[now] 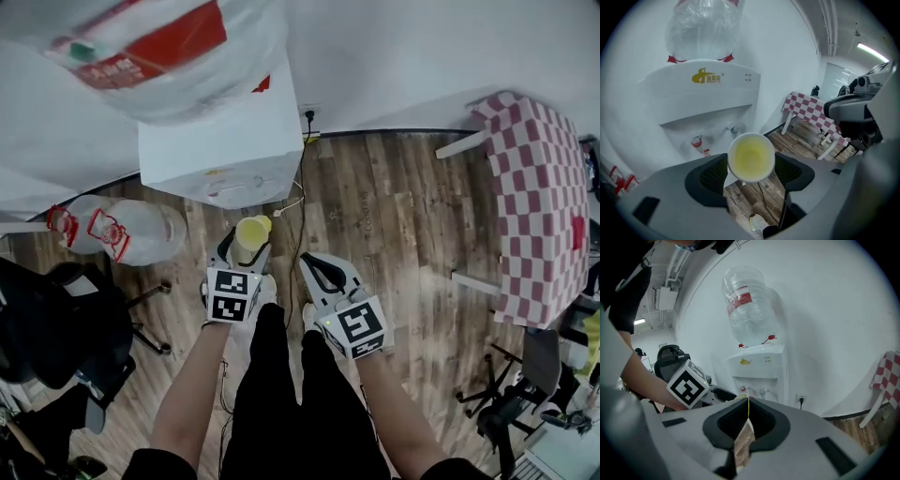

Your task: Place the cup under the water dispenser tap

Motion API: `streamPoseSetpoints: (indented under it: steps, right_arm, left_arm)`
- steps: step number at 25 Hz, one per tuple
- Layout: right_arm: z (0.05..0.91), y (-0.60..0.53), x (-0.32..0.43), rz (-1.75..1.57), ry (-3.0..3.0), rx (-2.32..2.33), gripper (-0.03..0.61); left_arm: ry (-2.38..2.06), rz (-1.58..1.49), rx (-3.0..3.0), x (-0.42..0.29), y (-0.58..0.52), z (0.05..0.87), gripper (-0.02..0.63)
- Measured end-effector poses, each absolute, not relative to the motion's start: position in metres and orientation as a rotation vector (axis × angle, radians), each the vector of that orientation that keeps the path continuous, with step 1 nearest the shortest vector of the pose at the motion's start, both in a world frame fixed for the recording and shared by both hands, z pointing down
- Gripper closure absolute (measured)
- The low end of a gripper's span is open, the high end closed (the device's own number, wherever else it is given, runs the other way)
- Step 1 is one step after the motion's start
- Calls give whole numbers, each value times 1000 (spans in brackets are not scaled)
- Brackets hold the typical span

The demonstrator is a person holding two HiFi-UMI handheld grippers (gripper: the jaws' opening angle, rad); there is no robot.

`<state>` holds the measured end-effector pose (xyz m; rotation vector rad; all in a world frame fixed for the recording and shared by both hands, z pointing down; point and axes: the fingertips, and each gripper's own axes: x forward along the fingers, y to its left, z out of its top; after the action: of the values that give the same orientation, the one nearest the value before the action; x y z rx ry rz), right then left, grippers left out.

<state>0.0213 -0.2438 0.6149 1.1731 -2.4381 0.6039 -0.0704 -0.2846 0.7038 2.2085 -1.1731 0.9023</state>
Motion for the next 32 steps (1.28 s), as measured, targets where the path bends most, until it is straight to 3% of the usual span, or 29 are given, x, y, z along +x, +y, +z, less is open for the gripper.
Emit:
streamPoseSetpoints:
  steps: [15,32]
  right_arm:
    - [719,-280,37,714,-2330,1300,557]
    - [744,-298,40,741,-2297,1335,557]
  left_arm:
    - [-1109,1067,2190,-60,-352,839,290]
    - [-1152,1236,2145,-54,-390,882,290]
